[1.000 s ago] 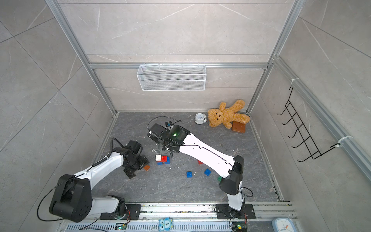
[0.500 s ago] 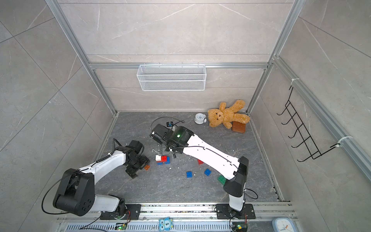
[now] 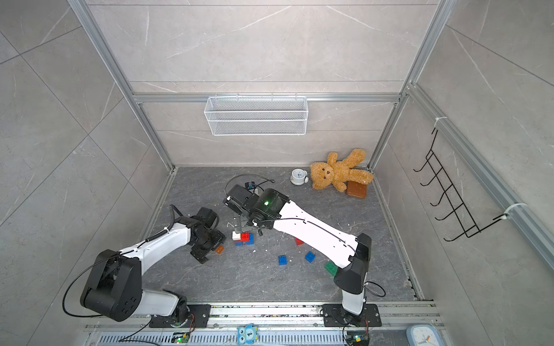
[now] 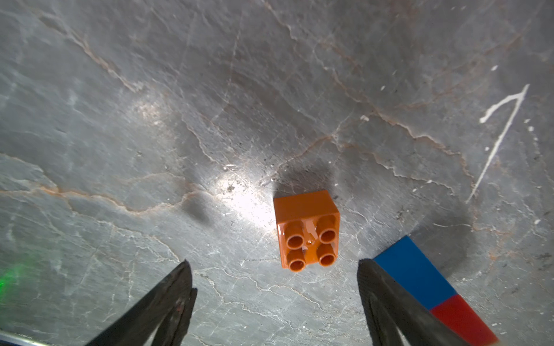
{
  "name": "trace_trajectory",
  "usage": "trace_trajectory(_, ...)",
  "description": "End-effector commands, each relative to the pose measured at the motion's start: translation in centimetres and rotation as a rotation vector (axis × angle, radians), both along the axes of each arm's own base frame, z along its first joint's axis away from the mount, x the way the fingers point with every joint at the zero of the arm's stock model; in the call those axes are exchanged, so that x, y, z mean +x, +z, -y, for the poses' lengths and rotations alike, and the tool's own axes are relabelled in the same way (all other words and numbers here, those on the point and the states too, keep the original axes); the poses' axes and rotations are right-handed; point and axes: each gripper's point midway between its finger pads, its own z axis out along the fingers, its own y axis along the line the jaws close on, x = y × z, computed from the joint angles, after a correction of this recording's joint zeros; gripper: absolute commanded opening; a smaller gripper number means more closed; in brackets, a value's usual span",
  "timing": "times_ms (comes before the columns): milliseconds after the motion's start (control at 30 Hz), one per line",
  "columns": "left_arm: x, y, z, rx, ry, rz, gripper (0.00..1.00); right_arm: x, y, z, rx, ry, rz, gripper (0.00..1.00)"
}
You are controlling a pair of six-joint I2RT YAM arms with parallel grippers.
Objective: Assemble the letter h with lego
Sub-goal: Pick up the lego brick from the center of the board.
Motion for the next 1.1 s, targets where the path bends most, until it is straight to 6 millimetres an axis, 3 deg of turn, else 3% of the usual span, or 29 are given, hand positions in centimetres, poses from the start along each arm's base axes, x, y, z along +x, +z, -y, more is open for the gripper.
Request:
trace_trajectory(0, 1.0, 0.3, 0.2, 0.004, 0.032, 0.01, 0.85, -0.3, 0.5, 0.0, -0.003, 0.039, 0.01, 1.0)
trace_trajectory(667, 1.7, -1.9, -0.2, 0.06, 0.004, -0.026, 0.62, -0.6, -0.9, 0.2, -0.033, 0.067, -0.001, 1.0)
trace_trajectory(733, 1.8, -1.8, -0.3, 0.067, -0.01, -0.018, 0.53, -0.5, -0.9, 0.3, -0.038, 0.067, 0.002, 1.0)
trace_trajectory(867, 1.6, -1.5, -0.7, 0.09, -0.045, -0.012, 0.48, -0.5, -1.2, 0.5, -0.048, 0.067, 0.002, 1.0)
trace_trajectory(1067, 1.4, -0.6, -1.3, 0.121, -0.122, 0.023, 0.27, -0.7, -1.8, 0.9, -0.05, 0.06, -0.006, 1.0)
